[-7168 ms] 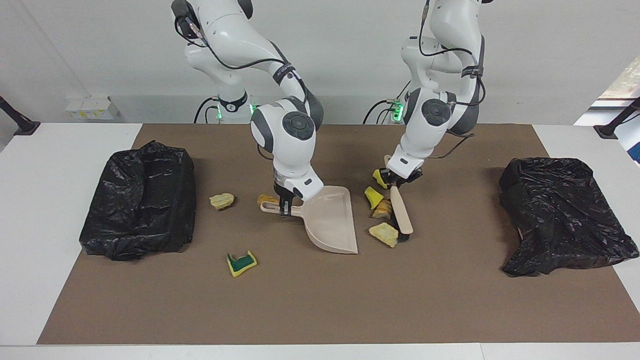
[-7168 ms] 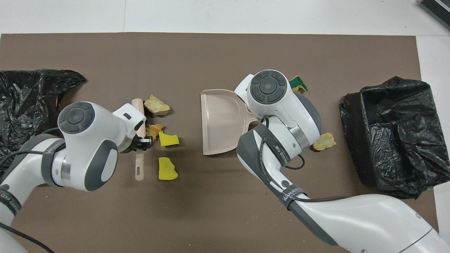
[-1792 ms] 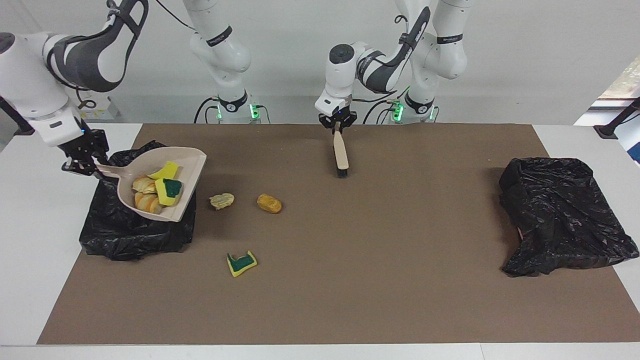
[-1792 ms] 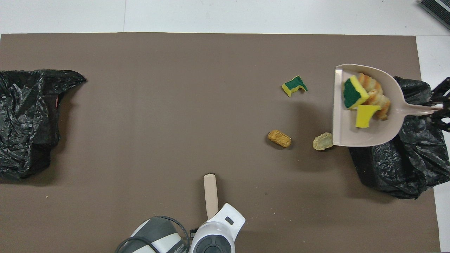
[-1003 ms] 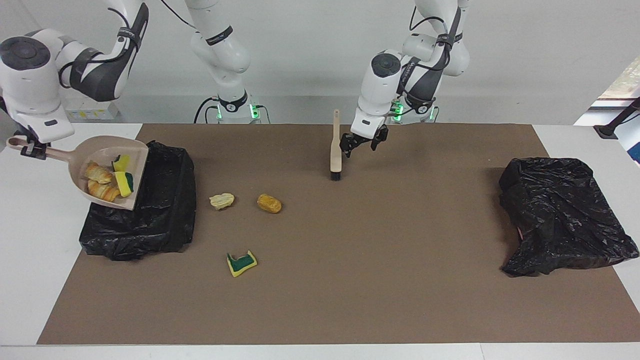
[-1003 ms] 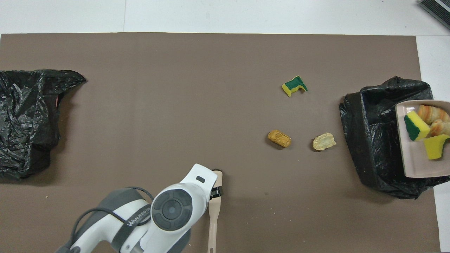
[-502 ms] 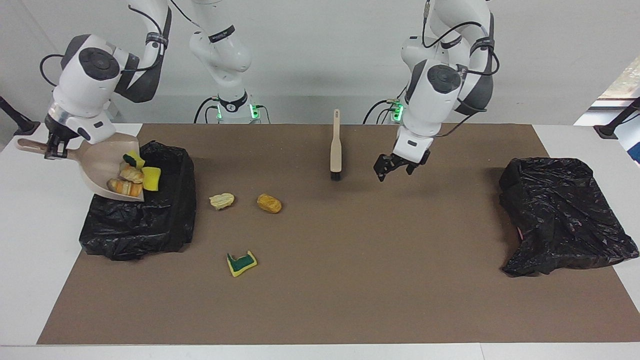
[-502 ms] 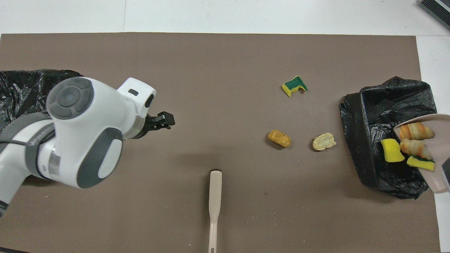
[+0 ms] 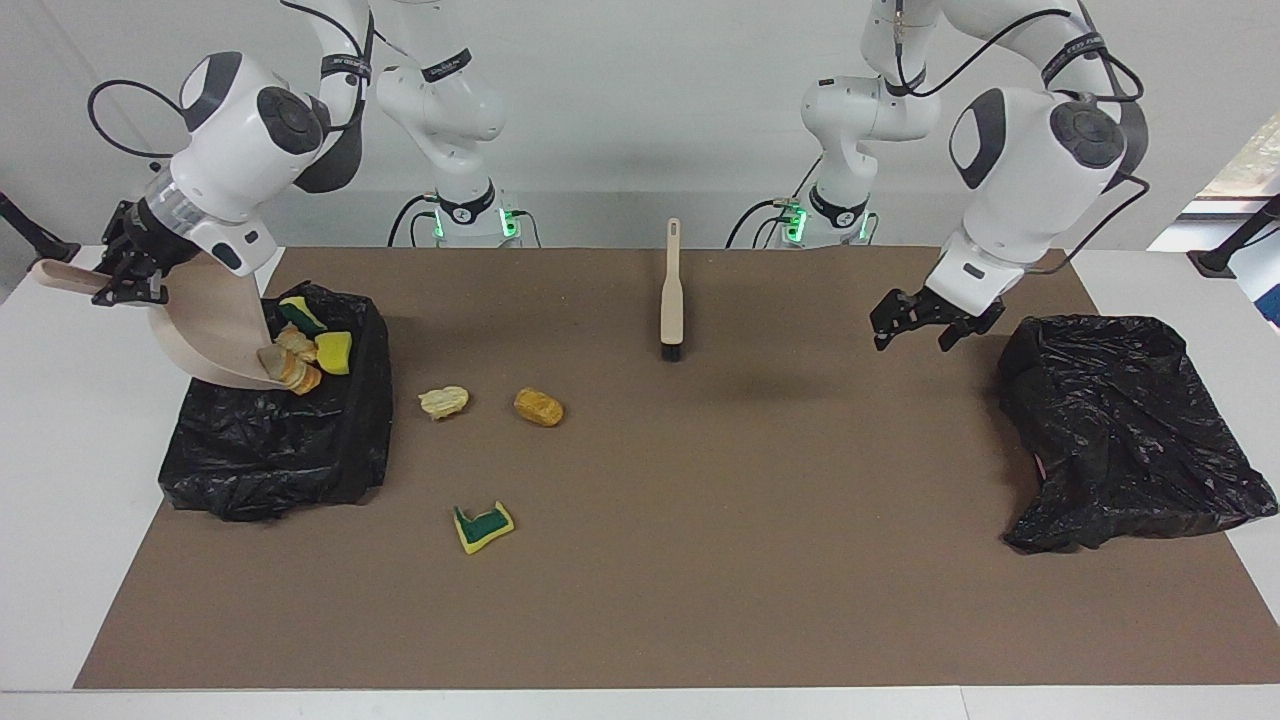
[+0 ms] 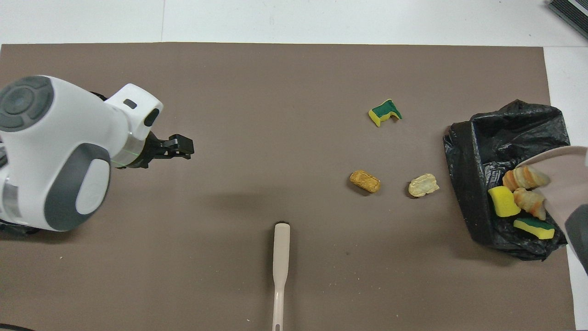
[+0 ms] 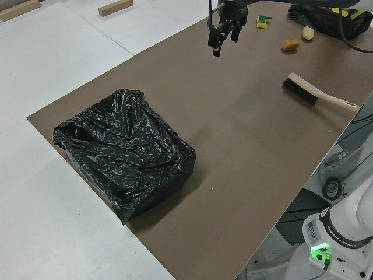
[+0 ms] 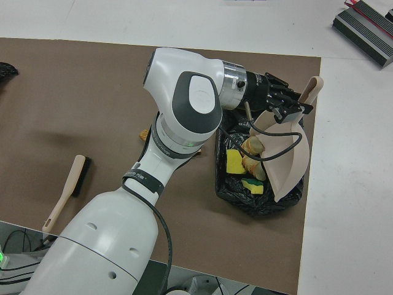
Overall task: Sweep and dump trash in bin
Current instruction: 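Tip the dustpan into the bag while the left gripper releases the brush, then bring the empty dustpan back to the table center with the right gripper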
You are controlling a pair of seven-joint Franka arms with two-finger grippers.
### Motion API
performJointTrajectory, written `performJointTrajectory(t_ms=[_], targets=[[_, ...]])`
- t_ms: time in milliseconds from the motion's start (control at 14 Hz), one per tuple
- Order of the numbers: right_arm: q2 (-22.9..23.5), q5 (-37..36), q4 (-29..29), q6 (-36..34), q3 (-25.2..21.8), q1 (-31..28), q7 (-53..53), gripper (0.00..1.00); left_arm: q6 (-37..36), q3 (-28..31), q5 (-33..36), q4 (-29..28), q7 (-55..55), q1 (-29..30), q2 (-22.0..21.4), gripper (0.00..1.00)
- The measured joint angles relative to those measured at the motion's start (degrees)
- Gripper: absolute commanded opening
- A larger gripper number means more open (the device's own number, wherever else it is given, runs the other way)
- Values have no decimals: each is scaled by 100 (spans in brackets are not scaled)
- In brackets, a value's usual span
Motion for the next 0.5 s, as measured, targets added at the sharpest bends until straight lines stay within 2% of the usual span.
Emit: performJointTrajectory(t_ms=[287, 502], targets=[[-73, -88, 336, -300, 7, 397, 0, 0, -584, 194, 253, 403, 797, 103, -59, 100], [-71, -80, 617, -671, 21, 808, 138, 0, -824, 309, 255, 468, 903, 174, -199, 100]])
